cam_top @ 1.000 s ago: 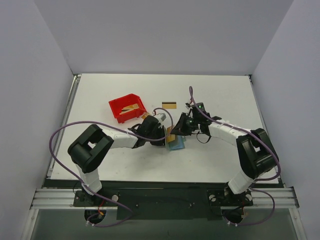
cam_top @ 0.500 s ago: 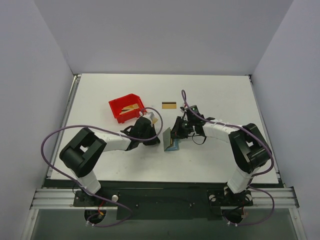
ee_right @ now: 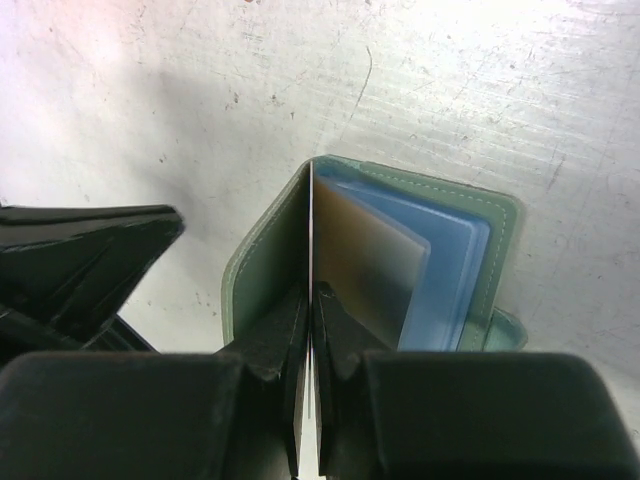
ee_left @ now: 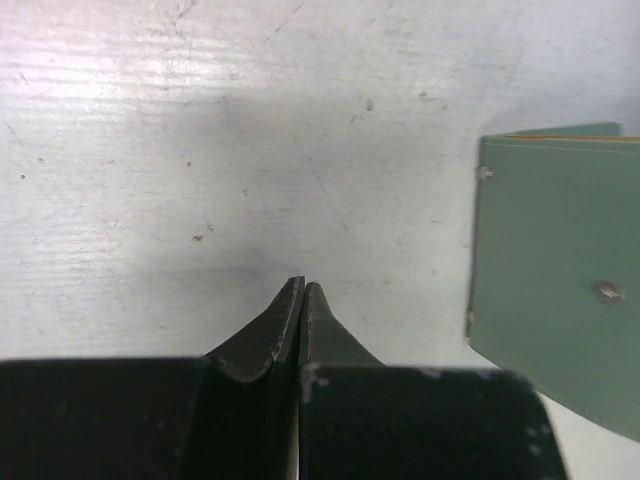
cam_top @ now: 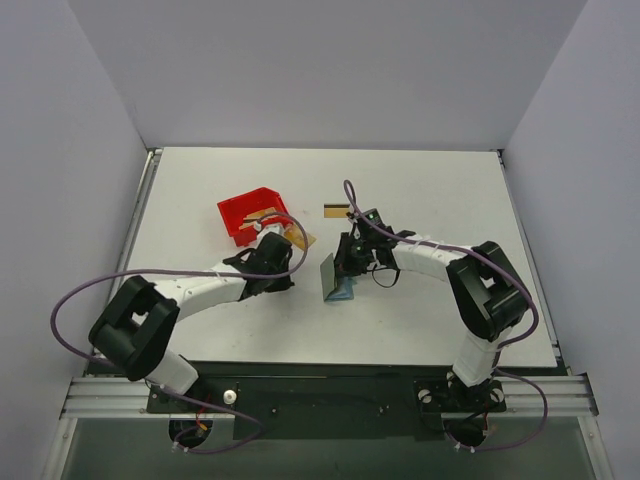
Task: Put the credit cards into the card holder
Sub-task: Open the card holder at the center of the board.
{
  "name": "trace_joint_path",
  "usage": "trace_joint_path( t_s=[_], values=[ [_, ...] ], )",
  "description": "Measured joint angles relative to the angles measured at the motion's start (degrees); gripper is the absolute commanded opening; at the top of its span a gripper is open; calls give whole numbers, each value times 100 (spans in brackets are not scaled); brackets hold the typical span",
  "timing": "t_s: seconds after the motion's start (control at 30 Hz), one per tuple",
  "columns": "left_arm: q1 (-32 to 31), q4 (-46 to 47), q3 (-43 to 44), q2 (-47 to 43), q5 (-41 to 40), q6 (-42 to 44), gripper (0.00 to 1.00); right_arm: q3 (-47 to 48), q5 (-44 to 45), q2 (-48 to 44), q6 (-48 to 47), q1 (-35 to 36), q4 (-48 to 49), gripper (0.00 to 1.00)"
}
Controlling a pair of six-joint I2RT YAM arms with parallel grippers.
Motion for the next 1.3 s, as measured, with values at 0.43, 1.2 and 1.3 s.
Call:
trace_joint_path(
  t_s=[0.43, 1.2, 1.3],
  values=[
    [-157, 1071, 590, -1283, 1425, 1073, 0, 199, 374, 2, -164, 87, -382, 0],
    [-841, 1467, 811, 83, 3484, 1982, 0, 197, 221, 90, -17, -2, -345, 0],
    [-890, 1283, 933, 284, 3335, 2048, 0, 199, 197, 92, -17, -24, -345, 0]
  ],
)
